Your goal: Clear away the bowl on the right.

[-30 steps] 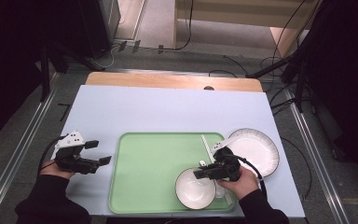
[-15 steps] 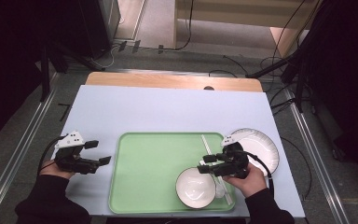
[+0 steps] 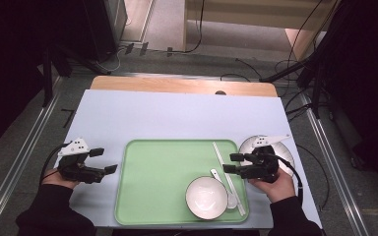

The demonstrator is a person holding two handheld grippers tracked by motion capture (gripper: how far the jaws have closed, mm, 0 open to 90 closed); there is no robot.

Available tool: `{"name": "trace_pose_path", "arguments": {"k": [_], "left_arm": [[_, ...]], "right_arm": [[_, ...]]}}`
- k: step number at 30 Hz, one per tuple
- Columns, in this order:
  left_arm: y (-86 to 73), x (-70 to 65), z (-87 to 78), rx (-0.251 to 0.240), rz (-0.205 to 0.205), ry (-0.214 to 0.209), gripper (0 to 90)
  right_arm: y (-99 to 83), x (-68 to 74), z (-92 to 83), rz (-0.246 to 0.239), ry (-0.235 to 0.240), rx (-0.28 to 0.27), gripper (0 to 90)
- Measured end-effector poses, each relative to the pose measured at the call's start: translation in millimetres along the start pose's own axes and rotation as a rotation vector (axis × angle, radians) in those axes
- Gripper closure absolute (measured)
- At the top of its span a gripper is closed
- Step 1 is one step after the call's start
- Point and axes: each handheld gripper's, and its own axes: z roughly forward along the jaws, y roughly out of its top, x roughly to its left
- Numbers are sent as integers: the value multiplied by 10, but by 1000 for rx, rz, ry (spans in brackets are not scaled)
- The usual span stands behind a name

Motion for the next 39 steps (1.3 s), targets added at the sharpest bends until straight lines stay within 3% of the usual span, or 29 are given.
{"name": "trace_pose_path", "arguments": {"k": [10, 16, 39], "left_arm": [[1, 4, 0, 6, -3, -1, 170], [0, 4, 0, 5, -2, -4, 171], [1, 6, 9, 10, -7, -5, 171]], "right_arm": [[-50, -154, -127, 57, -42, -6, 355], [-90, -258, -205, 67, -106, -18, 345], [-228, -546, -501, 153, -151, -105, 344]]}}
